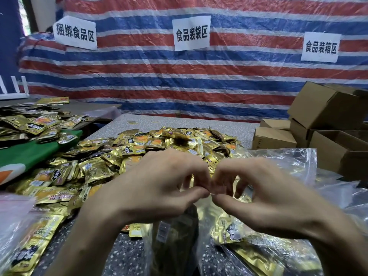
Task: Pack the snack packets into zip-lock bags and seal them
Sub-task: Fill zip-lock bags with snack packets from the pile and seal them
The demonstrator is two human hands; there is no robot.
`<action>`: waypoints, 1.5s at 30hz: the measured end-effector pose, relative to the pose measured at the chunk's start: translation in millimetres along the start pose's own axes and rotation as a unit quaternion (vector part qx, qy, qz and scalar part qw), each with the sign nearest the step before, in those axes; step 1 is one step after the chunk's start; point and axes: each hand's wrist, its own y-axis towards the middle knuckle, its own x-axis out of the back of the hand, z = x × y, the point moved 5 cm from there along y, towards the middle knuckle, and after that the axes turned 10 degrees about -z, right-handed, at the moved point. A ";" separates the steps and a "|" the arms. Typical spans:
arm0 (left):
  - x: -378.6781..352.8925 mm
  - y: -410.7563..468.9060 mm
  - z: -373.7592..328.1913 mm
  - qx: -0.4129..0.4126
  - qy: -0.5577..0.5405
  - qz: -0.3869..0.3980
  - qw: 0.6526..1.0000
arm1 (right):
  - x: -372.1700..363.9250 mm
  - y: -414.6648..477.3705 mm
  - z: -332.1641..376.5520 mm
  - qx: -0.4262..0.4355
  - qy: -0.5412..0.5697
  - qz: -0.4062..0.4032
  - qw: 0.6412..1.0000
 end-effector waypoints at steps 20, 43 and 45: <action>10.2 -2.6 17.9 0.022 0.001 -0.013 1.000 | -8.0 4.4 3.7 -0.032 -0.028 -0.043 0.998; 10.5 -5.5 28.1 0.049 -0.069 0.046 0.995 | -8.3 0.9 4.2 -0.023 -0.008 -0.017 1.000; 10.5 -5.3 27.7 0.047 -0.071 0.041 0.996 | -7.0 0.3 4.6 -0.025 -0.007 -0.018 0.999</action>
